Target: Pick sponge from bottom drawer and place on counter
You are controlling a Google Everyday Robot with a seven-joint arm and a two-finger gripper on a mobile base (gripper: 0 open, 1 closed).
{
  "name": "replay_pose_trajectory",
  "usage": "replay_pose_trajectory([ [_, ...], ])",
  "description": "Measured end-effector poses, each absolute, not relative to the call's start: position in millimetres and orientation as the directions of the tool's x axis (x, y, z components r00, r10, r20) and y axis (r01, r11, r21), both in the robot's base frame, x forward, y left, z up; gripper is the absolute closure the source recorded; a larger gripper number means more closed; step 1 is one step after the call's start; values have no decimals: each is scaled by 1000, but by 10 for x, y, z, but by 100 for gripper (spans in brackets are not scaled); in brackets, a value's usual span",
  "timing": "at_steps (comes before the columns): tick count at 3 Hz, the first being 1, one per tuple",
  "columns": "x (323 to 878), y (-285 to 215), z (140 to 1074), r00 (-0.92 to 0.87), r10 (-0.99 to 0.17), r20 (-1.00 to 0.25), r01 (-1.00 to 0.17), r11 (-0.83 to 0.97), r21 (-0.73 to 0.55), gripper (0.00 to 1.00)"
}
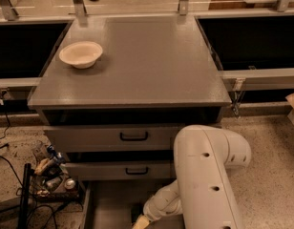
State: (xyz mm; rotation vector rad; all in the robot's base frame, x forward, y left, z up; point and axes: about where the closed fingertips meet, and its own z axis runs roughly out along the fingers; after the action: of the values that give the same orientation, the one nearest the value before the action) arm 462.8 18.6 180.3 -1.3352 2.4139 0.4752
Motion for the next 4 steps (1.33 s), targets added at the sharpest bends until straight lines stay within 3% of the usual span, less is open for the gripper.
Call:
replay_pose_trajectory([
  [4,4720,227,1708,-493,-697,-520,-867,438,236,0],
])
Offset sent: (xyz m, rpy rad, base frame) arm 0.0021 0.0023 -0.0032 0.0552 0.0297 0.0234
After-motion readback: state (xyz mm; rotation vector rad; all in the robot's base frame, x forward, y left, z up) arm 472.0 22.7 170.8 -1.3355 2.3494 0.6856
